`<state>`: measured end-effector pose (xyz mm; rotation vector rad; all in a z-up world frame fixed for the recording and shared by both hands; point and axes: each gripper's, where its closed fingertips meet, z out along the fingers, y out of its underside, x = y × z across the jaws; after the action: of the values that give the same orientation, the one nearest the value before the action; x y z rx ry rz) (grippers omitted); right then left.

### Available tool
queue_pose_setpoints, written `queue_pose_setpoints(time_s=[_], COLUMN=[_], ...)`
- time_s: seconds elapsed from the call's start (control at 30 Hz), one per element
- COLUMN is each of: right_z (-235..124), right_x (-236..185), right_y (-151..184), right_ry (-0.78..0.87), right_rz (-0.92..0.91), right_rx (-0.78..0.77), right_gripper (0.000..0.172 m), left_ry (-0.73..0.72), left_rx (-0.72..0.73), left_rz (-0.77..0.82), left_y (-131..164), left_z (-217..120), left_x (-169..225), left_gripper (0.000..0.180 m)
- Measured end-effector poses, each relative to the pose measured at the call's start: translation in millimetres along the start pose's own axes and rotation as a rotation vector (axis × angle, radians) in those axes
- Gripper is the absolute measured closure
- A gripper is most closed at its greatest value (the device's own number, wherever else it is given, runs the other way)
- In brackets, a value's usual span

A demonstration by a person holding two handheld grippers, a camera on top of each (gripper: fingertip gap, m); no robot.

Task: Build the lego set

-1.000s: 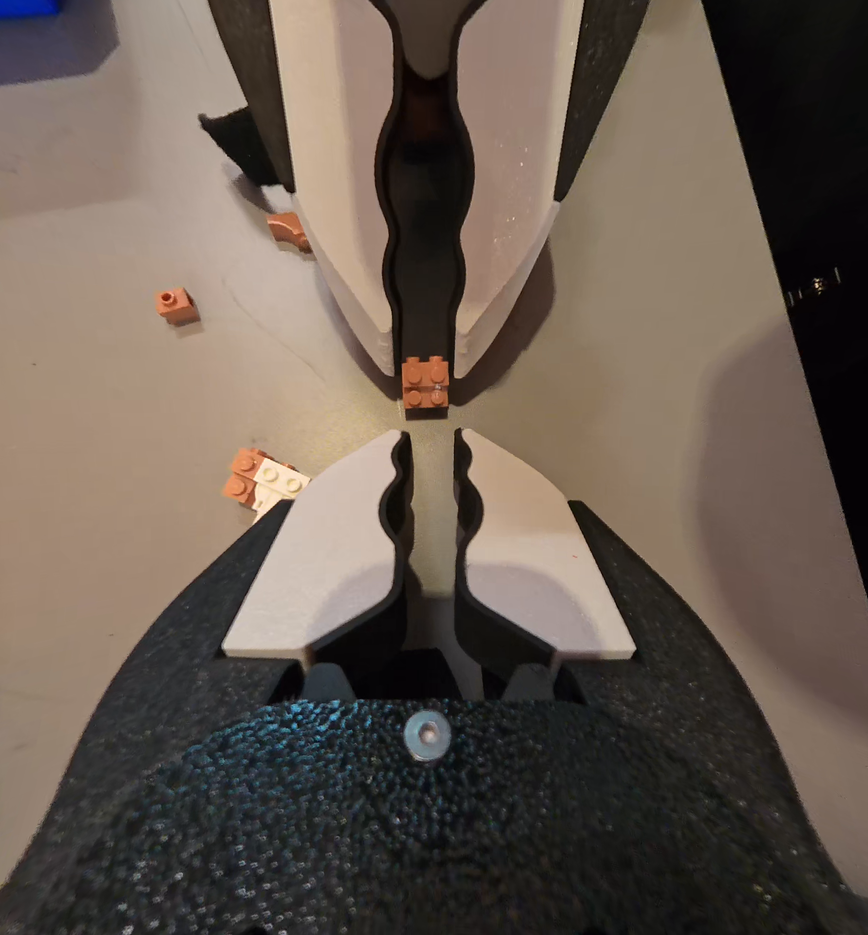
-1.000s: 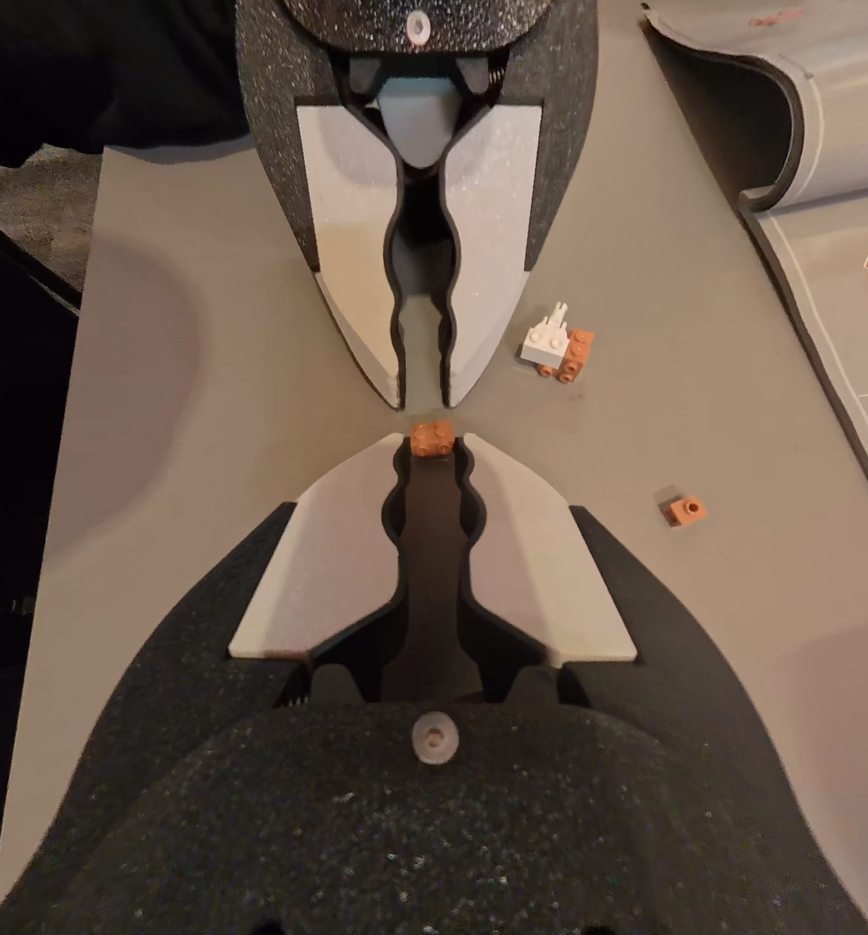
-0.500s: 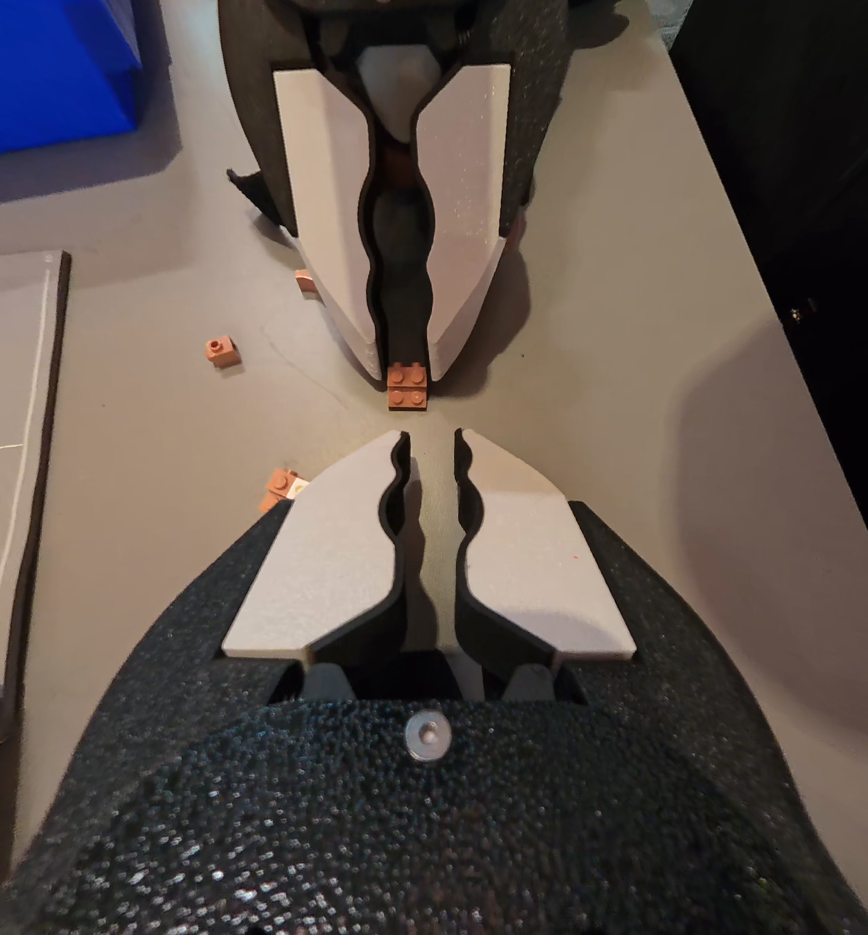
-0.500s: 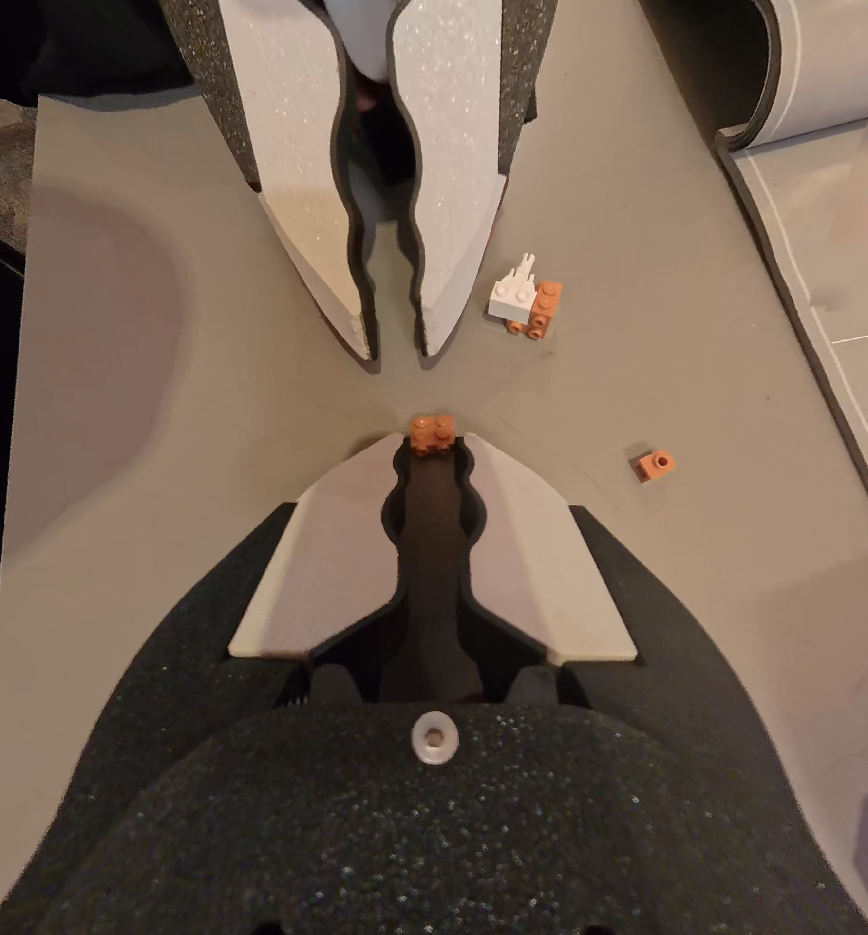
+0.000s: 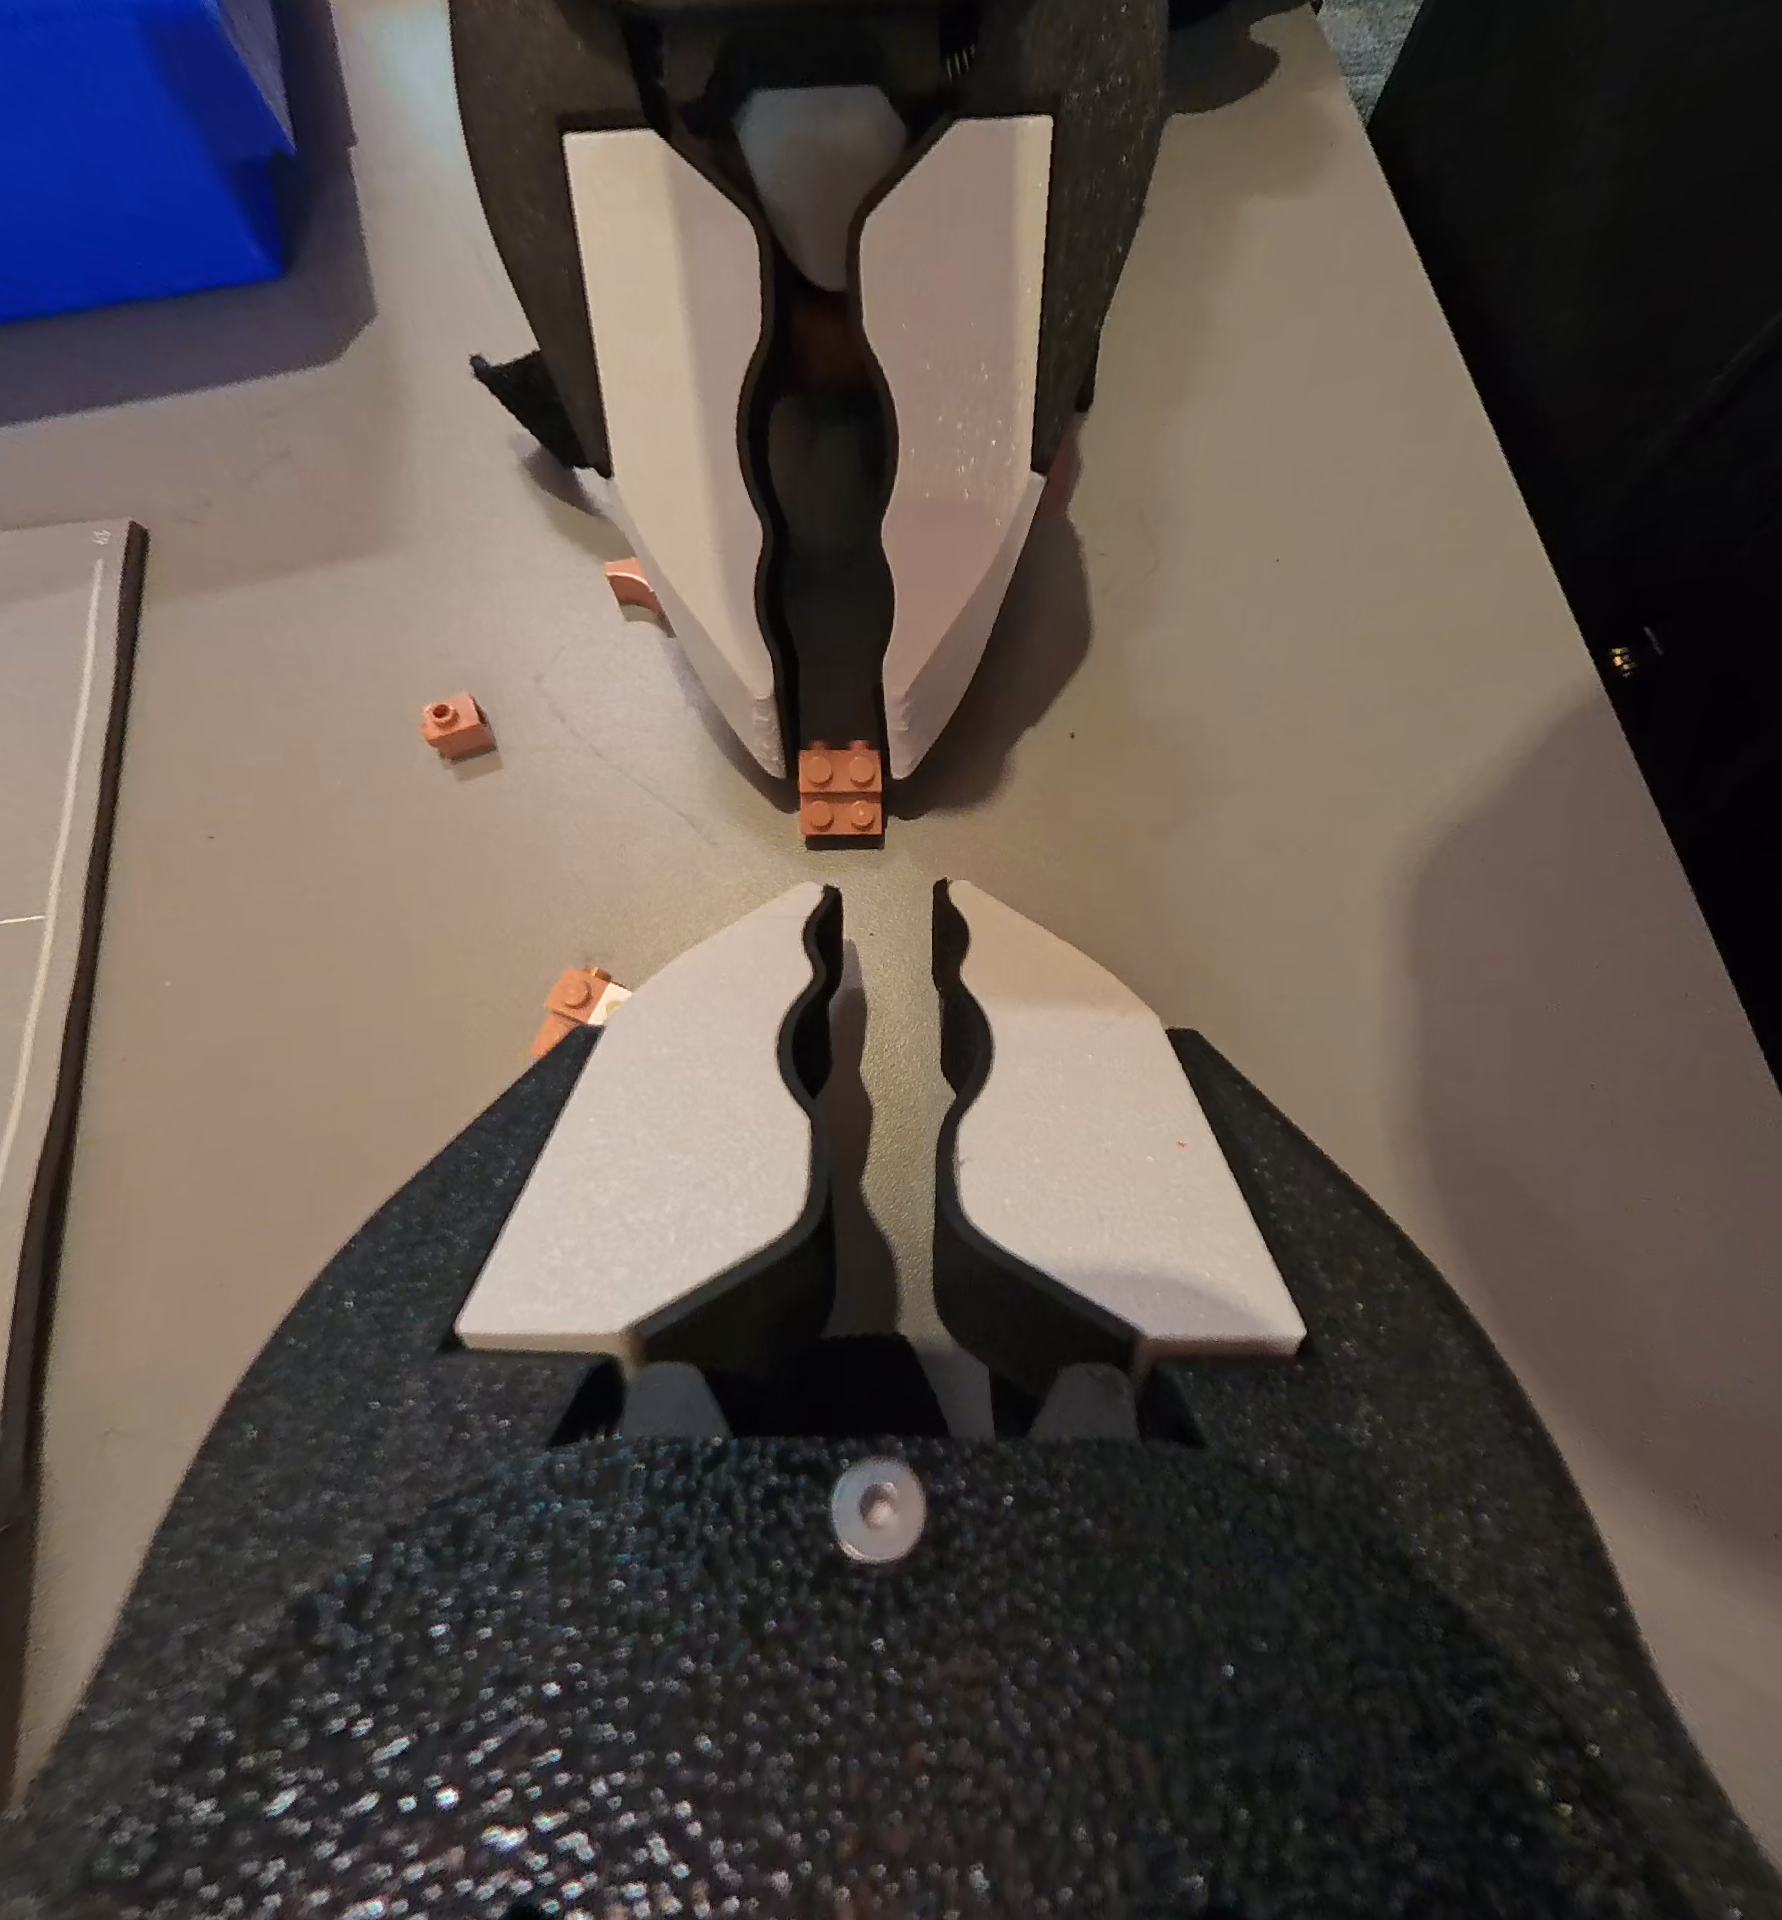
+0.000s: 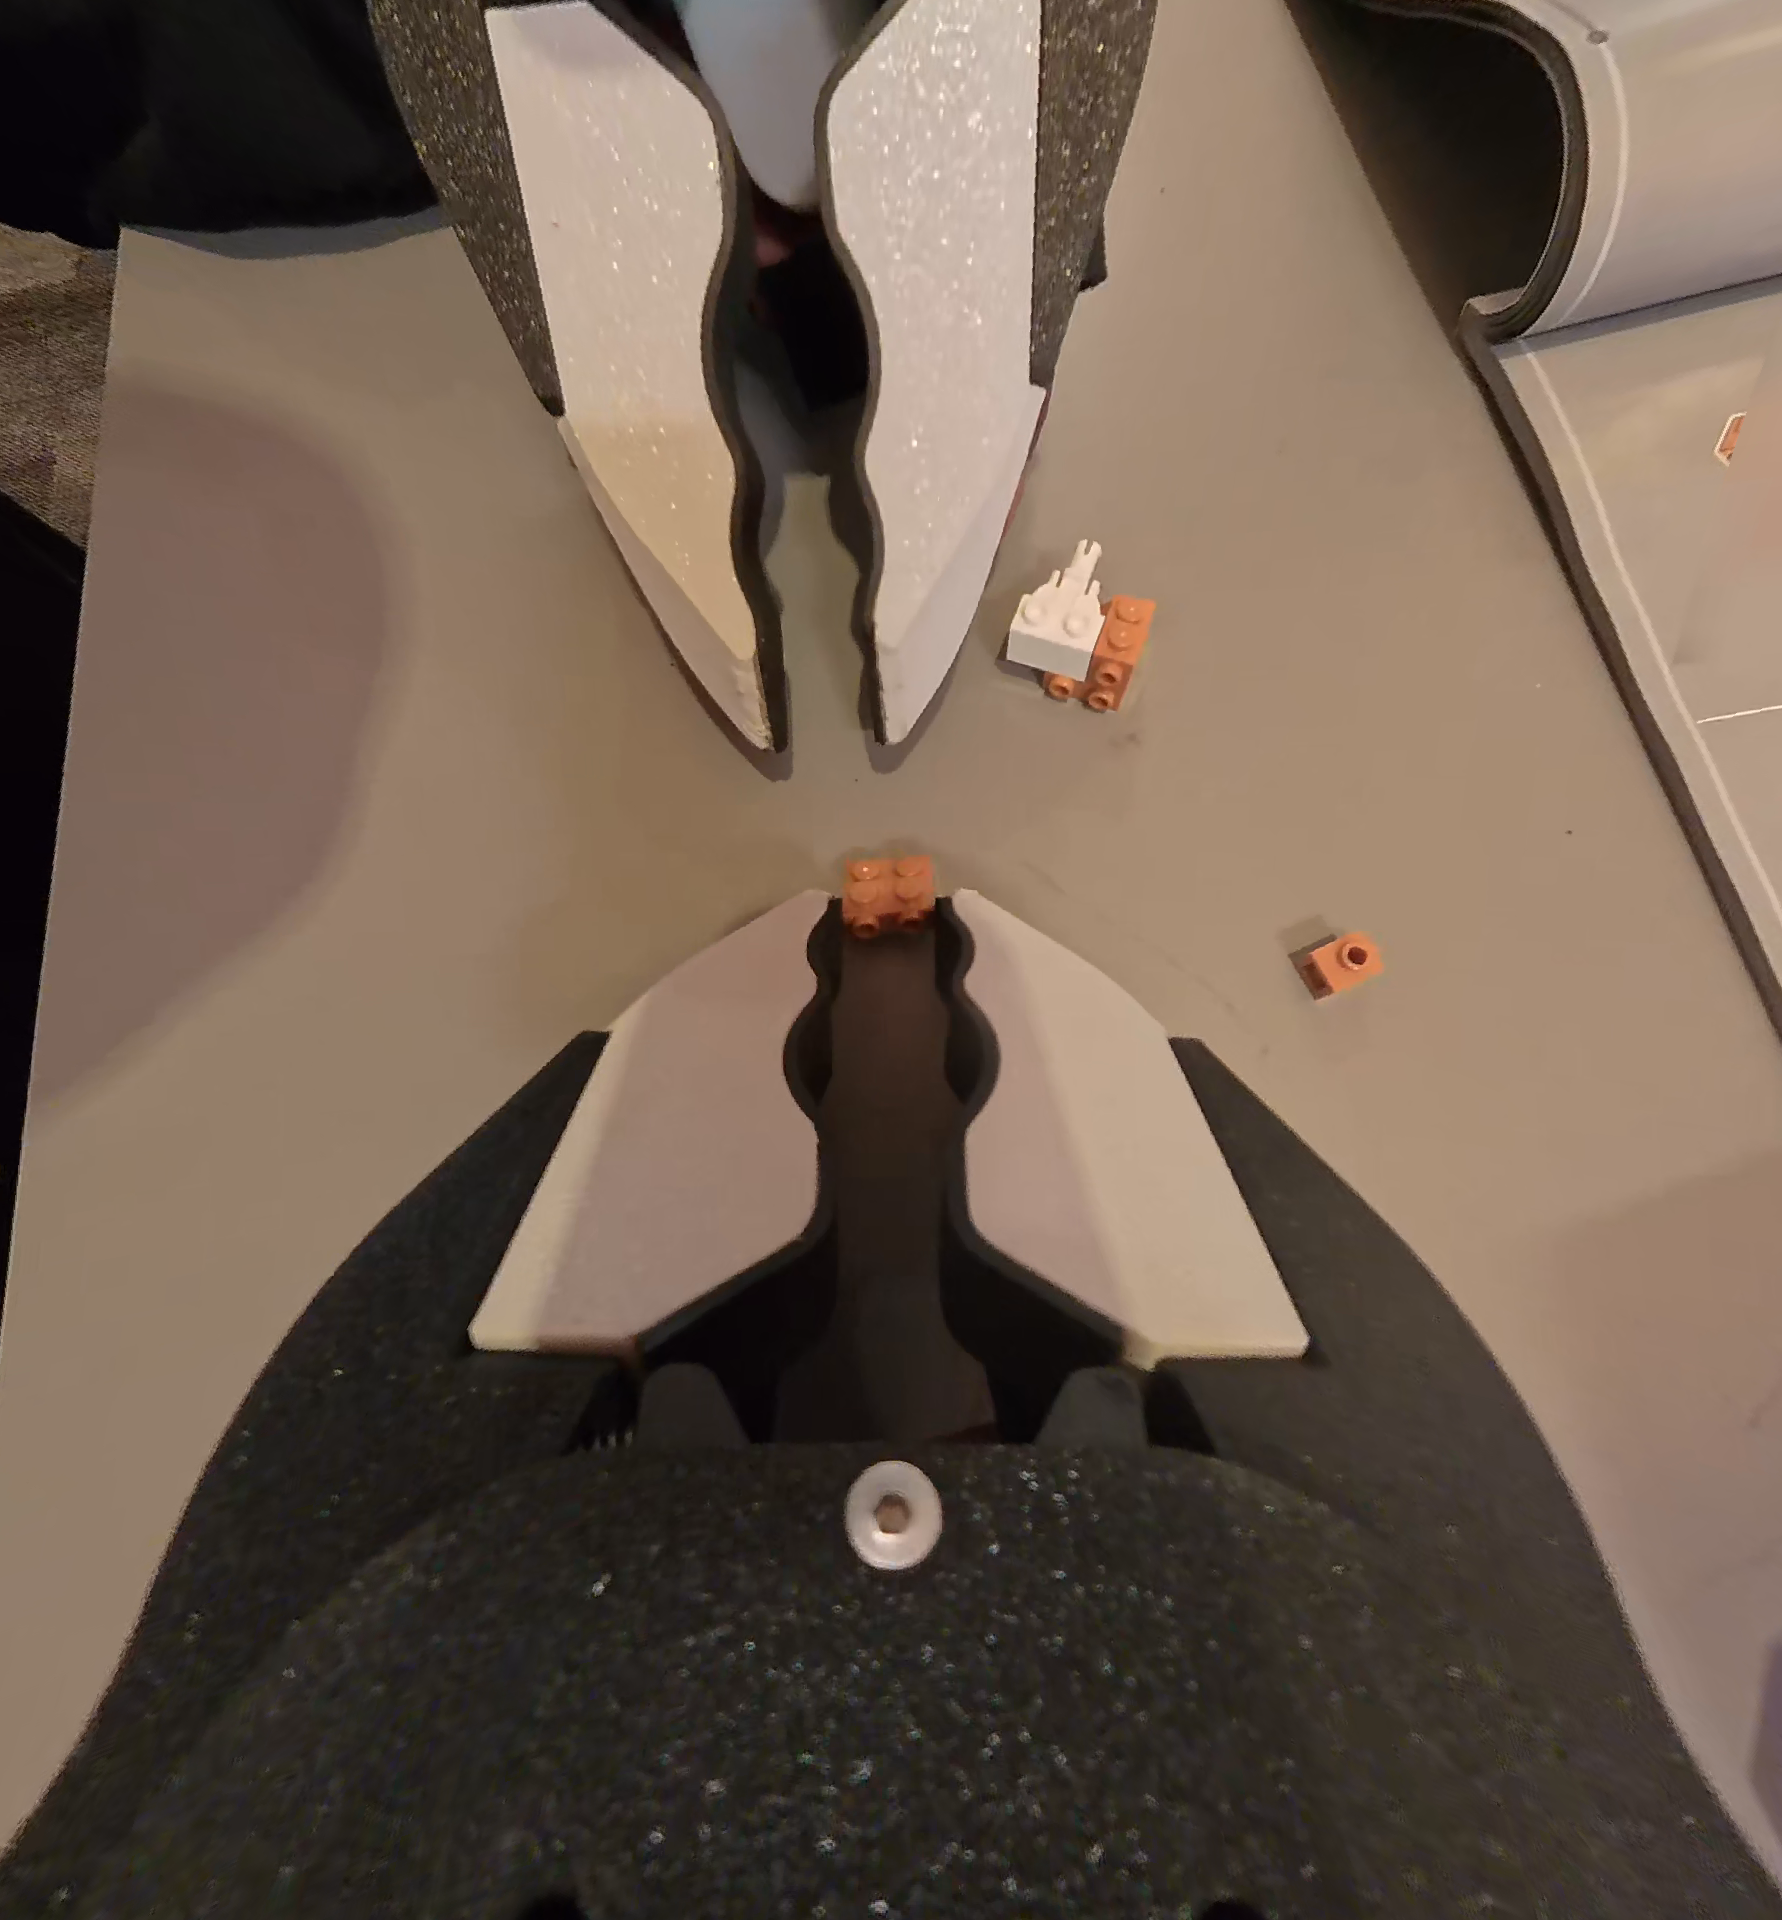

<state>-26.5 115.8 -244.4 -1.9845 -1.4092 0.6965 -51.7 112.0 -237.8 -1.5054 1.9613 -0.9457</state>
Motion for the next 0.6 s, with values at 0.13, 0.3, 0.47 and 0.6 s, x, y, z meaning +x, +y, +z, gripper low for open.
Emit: queue_pose_setpoints(time_s=[0.13,0.3,0.47,0.6], right_z=[0.2,-0.1,-1.7,-4.9], right_x=[-0.2,-0.1,-0.9,-1.6], right_y=[0.7,0.8,-1.1,-4.8], right_ry=[-0.002,-0.008,-0.023,-0.044], right_rz=[0.001,0.009,0.017,0.027], right_rx=[-0.003,0.0,0.018,0.052], right_gripper=[0.155,0.154,0.152,0.152], left_ry=[0.002,0.005,0.007,0.01], left_rx=[0.004,0.004,0.011,0.02], left_rz=[-0.003,-0.004,-0.008,-0.014], left_y=[-0.2,-0.1,-0.7,-1.5], left_z=[-0.1,-0.1,-0.5,-1.4], left_x=[-0.2,0.3,0.1,-0.1], left_gripper=[0.164,0.164,0.164,0.165])
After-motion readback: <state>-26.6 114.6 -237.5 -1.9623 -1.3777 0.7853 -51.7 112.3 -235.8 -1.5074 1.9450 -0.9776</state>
